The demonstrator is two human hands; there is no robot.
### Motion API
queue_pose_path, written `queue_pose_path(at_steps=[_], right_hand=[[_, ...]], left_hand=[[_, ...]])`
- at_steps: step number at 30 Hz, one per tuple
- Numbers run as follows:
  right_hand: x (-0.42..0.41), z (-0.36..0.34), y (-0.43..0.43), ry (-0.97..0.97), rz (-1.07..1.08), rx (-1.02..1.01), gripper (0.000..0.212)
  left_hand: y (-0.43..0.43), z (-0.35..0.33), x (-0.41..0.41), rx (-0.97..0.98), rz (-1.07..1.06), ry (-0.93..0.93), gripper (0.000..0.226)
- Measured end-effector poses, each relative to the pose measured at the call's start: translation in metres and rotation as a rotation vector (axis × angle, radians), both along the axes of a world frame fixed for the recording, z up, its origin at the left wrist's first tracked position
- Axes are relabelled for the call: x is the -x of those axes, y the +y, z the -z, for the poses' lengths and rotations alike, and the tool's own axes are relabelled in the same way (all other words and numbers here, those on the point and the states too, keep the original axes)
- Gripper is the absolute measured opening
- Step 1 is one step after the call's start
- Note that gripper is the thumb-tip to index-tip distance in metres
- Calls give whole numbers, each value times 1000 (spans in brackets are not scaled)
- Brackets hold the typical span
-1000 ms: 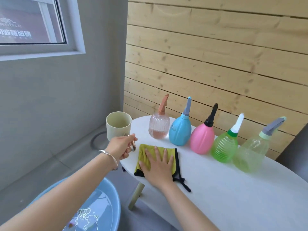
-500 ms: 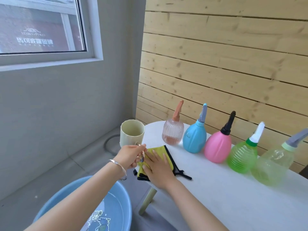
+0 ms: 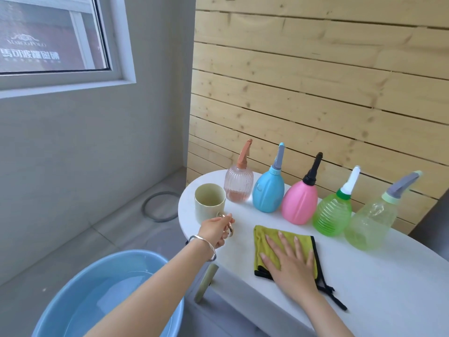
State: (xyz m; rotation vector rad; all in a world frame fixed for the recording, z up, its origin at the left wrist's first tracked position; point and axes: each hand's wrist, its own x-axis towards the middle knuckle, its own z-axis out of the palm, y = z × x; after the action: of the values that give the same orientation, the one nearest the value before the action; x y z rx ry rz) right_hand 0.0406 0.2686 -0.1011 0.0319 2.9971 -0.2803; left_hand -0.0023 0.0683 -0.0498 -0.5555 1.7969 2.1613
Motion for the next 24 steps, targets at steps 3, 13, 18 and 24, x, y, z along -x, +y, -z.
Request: queue_pose_path(at_steps=[3, 13, 18, 24], right_hand=[[0, -1, 0, -1, -1, 7, 58], [-2, -1, -1, 14, 6, 31, 60], [-18, 0, 19, 26, 30, 40, 60], [-52, 0, 94, 36, 193, 21, 58]], left_hand=[[5, 2, 3, -2, -19, 13, 23], [16, 7, -11, 45, -60, 49, 30], [39, 15, -36, -41, -272, 43, 38], [90, 17, -46, 78, 4, 109, 30]])
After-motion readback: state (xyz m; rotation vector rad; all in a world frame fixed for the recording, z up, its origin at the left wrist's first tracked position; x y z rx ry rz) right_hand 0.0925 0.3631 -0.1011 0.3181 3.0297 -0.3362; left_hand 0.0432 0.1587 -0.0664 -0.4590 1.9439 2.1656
